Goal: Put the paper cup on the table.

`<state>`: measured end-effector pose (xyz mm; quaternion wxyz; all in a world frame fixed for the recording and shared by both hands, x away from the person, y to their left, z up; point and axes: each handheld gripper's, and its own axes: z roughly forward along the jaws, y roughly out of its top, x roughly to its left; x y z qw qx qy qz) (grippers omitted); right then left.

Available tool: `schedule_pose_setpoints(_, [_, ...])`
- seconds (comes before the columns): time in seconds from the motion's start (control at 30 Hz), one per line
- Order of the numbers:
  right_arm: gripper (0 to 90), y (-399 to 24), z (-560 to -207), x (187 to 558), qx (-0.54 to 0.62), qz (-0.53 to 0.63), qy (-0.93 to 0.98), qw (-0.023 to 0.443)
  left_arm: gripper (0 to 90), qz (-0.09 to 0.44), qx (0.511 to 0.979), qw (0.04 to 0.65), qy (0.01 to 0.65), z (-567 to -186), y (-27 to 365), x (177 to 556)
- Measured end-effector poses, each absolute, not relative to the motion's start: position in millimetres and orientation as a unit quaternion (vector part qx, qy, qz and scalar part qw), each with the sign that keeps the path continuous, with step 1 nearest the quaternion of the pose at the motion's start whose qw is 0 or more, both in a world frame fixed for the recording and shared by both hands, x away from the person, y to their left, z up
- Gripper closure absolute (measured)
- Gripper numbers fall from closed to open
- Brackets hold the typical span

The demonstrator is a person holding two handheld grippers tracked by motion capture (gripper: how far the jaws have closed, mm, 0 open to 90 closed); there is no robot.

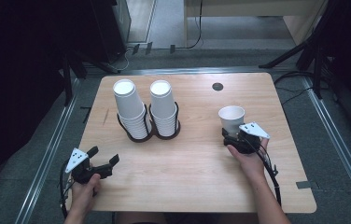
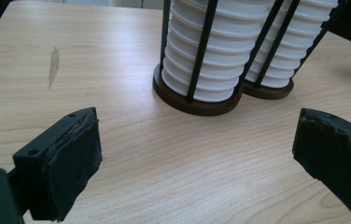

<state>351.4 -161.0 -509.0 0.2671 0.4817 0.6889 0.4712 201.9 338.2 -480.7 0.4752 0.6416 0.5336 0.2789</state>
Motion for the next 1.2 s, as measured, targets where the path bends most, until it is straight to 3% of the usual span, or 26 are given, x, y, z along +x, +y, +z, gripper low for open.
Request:
schedule_pose_setpoints(0.3, [19.0,-161,-509,349,0.478,0.467,0.697,0.257,1.5,0.277,0.643,0.475,0.533,-481,338,202])
schedule_pose_setpoints(0.87, [3.1,-161,-507,346,0.466,0.472,0.705,0.251,1.5,0.274,0.642,0.478,0.533,-481,337,201])
schedule_pose_setpoints(1.2, [0.6,-169,-506,339,0.465,0.482,0.699,0.249,1.5,0.272,0.646,0.474,0.533,-482,336,202])
